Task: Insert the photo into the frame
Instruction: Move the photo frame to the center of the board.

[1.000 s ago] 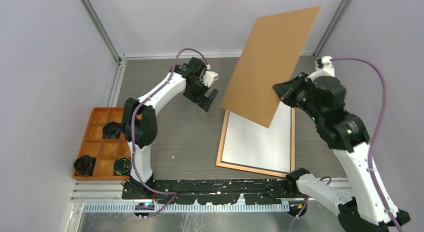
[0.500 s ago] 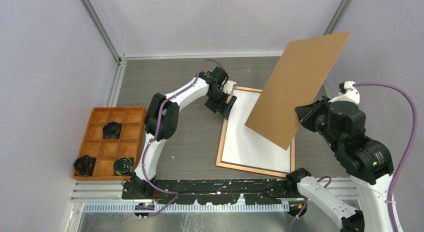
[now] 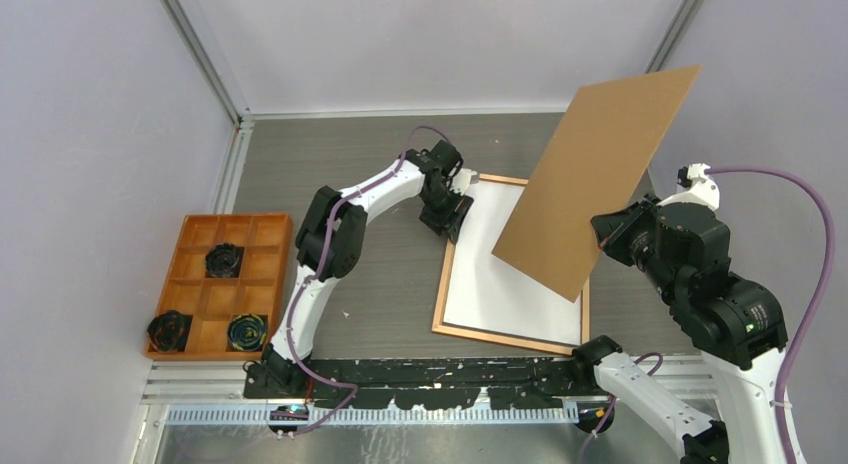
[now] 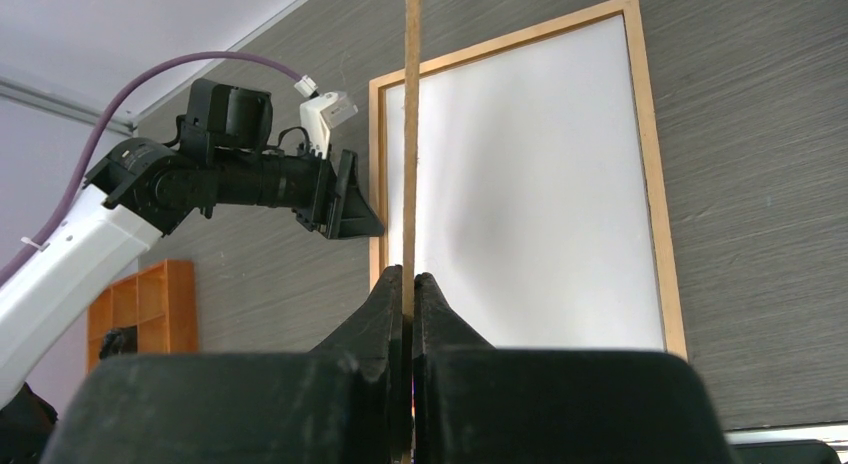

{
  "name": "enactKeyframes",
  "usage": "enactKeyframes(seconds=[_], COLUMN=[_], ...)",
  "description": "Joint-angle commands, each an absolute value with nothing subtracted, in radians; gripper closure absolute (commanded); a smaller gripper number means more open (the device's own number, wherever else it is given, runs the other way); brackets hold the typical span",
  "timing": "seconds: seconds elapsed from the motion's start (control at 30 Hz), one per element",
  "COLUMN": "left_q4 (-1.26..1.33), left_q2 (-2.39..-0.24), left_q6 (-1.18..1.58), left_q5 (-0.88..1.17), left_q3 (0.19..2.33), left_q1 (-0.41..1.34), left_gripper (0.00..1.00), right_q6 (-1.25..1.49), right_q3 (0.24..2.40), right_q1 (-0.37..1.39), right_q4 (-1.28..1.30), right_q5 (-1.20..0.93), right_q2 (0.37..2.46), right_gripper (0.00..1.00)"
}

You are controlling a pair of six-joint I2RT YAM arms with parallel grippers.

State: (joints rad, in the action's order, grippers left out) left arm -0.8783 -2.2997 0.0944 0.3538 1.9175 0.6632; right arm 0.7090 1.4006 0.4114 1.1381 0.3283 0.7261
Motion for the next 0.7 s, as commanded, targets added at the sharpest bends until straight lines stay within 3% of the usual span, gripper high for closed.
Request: enactKeyframes(seconds=[0.0, 0.37, 0.67], left_q4=[-0.854, -0.805, -0.784], left_q2=[-2.310, -2.230, -2.119], left_q6=[0.102, 0.105, 0.110], left_q5=[0.334, 0.066, -0.090], left_q3=[1.937, 1.847, 1.719], left_q1=[0.666, 0.649, 0.558], left_gripper=[0.49, 0.82, 0.87], right_q6=[0.707, 0.689, 0.672], right_q3=[1.416, 1.395, 1.385], right_q1=[0.413, 0.414, 0.414], right_q4=[1.011, 0.988, 0.945], right_q5=[0.352, 0.339, 0.309], right_q2=[0.712, 0.718, 0.748], right_gripper=[0.99, 0.99, 0.99])
